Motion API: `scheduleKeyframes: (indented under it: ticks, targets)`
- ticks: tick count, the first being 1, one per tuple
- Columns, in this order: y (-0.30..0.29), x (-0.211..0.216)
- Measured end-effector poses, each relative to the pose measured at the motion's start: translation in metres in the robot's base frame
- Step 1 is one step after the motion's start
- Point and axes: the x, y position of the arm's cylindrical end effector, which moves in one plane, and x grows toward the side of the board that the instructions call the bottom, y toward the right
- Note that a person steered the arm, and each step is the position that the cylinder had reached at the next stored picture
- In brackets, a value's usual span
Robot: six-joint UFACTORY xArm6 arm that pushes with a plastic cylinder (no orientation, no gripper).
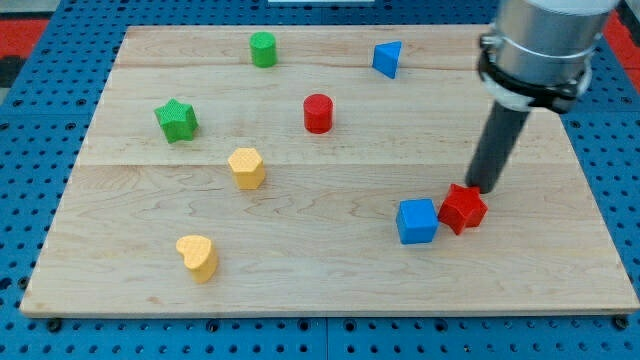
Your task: Put the red star parallel to cube
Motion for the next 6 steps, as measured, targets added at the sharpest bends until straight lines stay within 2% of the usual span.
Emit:
scheduleKeyframes:
  ticks: [1, 2, 3, 4, 5, 6]
  targets:
    - [0.008, -0.004]
    - [-0.05, -0.015]
    - [-0.075, 0.001]
    - [-0.023, 0.017]
    - [-0.015, 0.007]
    - [0.003, 0.025]
